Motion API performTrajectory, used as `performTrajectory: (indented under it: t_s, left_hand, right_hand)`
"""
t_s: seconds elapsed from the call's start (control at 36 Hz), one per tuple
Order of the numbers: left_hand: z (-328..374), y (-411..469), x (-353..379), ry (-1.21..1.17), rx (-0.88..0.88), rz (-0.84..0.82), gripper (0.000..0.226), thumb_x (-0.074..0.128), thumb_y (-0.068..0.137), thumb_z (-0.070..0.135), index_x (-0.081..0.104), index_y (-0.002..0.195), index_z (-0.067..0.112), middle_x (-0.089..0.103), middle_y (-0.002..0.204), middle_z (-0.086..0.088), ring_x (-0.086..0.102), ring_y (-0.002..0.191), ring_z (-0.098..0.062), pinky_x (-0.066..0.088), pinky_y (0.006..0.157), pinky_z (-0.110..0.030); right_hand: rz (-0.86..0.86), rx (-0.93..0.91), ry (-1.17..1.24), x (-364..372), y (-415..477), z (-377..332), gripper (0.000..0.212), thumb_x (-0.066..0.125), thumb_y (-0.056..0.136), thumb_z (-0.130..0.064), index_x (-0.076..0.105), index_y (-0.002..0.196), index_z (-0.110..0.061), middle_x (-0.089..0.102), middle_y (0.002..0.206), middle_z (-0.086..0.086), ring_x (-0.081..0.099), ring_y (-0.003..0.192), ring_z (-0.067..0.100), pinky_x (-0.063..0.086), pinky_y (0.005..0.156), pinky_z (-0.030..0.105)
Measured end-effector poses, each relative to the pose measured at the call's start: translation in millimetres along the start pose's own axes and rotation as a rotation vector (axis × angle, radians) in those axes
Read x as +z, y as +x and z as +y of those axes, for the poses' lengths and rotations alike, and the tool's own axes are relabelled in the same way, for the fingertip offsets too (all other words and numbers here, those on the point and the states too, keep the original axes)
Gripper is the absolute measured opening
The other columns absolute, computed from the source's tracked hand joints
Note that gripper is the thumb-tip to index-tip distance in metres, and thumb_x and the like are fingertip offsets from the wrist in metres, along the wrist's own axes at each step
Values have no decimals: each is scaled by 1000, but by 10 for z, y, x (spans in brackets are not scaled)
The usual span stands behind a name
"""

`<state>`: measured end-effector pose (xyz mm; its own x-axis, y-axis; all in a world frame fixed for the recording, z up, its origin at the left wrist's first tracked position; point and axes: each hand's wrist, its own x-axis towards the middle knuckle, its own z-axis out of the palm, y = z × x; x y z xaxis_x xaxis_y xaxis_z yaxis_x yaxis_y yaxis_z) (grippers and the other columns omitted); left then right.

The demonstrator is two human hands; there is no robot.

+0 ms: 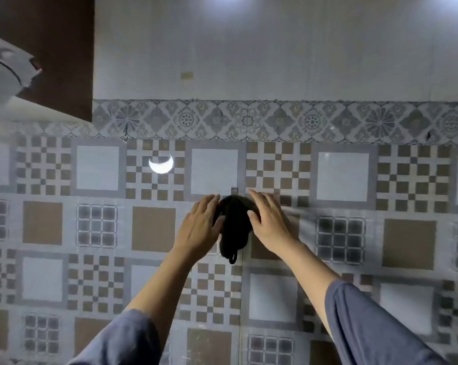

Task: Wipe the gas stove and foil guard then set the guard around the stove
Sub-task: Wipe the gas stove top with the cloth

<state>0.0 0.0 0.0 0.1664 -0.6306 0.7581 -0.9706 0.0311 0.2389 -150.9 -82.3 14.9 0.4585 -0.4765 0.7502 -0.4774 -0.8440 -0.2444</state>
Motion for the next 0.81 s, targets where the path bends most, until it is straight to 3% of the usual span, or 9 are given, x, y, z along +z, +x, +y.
performTrajectory:
  t_s: [0.14, 0.31, 0.53, 0.67, 0.81]
  left_hand:
    - [-139, 100, 193, -89, 11, 66, 44, 41, 96, 26, 33, 139, 20, 46, 136, -2, 43, 124, -20, 39, 104, -34]
    - [-162, 135, 336, -208, -65, 241, 33, 44, 93, 10, 52, 125, 13, 54, 118, -7, 53, 106, -23, 49, 91, -36]
    - [-84, 126, 96, -278, -105, 327, 26, 46, 91, 4, 64, 111, 4, 59, 107, -9, 57, 89, -17, 45, 74, -17]
    - [-1, 61, -166, -255, -68, 367, 26, 47, 93, 7, 63, 112, 5, 60, 109, -11, 59, 95, -23, 48, 81, -24]
    - [197, -156, -398, -290, -9, 318, 24, 50, 92, 7, 64, 111, 5, 60, 108, -11, 52, 90, -13, 46, 80, -20]
  right_hand:
    - [90, 83, 97, 262, 72, -4, 42, 41, 98, -17, 39, 140, -14, 38, 144, 7, 35, 133, 23, 31, 105, 30]
    - [225, 97, 116, 418, 101, 79, 32, 46, 95, -14, 52, 126, -13, 55, 126, 7, 50, 116, 23, 41, 91, 29]
    - [353, 67, 127, 173, 192, 5, 19, 50, 92, -8, 65, 105, -6, 61, 106, 9, 57, 98, 24, 43, 79, 25]
    - [349, 14, 136, -141, 143, -139, 19, 51, 92, -6, 67, 102, -6, 61, 104, 10, 58, 94, 22, 40, 76, 21]
    - [305, -1, 161, -464, -155, -208, 18, 54, 91, -7, 68, 101, -9, 64, 102, 10, 59, 94, 21, 44, 81, 25]
